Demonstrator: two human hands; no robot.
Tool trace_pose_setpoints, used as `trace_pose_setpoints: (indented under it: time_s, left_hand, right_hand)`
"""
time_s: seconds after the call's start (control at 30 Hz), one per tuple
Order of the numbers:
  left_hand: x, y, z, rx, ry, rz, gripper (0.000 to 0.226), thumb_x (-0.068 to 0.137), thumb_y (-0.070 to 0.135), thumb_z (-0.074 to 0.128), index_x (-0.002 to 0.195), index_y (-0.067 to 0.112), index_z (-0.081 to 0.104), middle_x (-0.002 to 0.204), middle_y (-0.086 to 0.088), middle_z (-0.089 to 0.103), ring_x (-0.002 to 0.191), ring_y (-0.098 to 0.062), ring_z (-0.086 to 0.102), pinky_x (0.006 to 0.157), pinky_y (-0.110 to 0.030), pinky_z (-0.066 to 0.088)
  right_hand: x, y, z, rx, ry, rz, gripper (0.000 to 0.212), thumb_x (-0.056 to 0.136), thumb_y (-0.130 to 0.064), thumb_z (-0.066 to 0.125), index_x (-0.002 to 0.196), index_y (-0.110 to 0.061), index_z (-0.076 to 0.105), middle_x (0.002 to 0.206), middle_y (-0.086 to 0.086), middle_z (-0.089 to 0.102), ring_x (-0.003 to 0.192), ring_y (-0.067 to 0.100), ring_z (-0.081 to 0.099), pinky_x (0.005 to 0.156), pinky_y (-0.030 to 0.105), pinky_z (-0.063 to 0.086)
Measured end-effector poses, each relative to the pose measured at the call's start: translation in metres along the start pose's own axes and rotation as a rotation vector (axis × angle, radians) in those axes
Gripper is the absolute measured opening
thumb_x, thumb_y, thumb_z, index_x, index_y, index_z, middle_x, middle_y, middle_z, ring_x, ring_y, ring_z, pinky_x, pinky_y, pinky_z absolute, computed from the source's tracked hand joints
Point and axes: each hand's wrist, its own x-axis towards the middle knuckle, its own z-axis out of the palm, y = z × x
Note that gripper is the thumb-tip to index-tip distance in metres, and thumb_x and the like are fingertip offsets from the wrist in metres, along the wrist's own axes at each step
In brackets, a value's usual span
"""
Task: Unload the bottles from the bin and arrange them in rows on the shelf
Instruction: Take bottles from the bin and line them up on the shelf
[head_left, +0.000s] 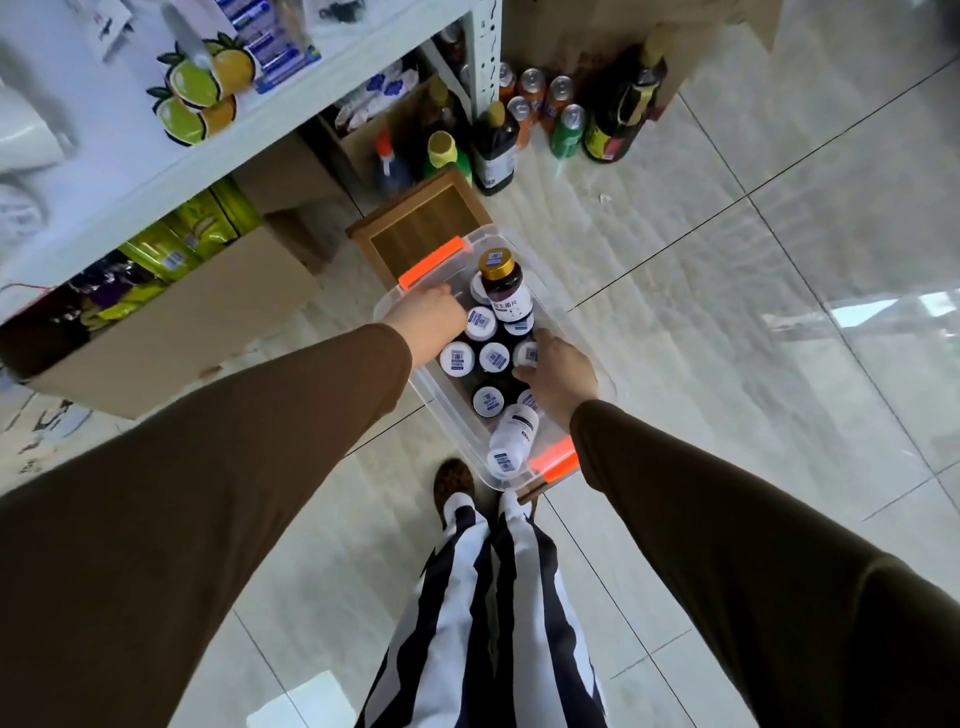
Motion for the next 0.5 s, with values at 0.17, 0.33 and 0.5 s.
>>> trace_pose_setpoints:
  time_s: [0.17, 0.33, 0.5]
  left_hand:
    - [-0.029, -0.015, -0.02, -0.402, 0.084, -0.029, 0.037, 0.088, -0.001, 0.057, 0.122, 0.012, 0.053, 0.108, -0.012, 0.066, 0.093, -0.031, 0.064, 0.074, -0.041, 0.052]
    - [-0.085, -0.046, -0.057, -0.906, 0.115, -0.146, 0.033, 0.085, 0.019, 0.067, 0.107, 0.03, 0.046, 0.112, -0.005, 0.063, 0.089, -0.022, 0.059, 0.067, -0.032, 0.046]
    - [-0.166, -0.087, -0.135, -1.146, 0.29, -0.201, 0.032, 0.083, 0.017, 0.073, 0.108, 0.029, 0.057, 0.11, 0.003, 0.065, 0.102, -0.018, 0.063, 0.093, -0.045, 0.052]
  right_hand:
    - [-0.025, -0.006, -0.029, 0.047, 0.003, -0.066, 0.046, 0.09, -0.029, 0.066, 0.133, -0.023, 0.05, 0.12, 0.003, 0.066, 0.104, 0.026, 0.062, 0.075, 0.029, 0.041]
    - [-0.057, -0.03, -0.088, 0.151, -0.016, -0.17, 0.036, 0.091, -0.03, 0.064, 0.122, -0.022, 0.046, 0.101, 0.002, 0.065, 0.077, 0.021, 0.057, 0.063, 0.028, 0.038]
    - [-0.095, -0.095, -0.173, 0.295, 0.031, -0.378, 0.024, 0.089, -0.03, 0.066, 0.108, -0.031, 0.052, 0.084, -0.015, 0.059, 0.071, 0.001, 0.054, 0.063, 0.023, 0.039]
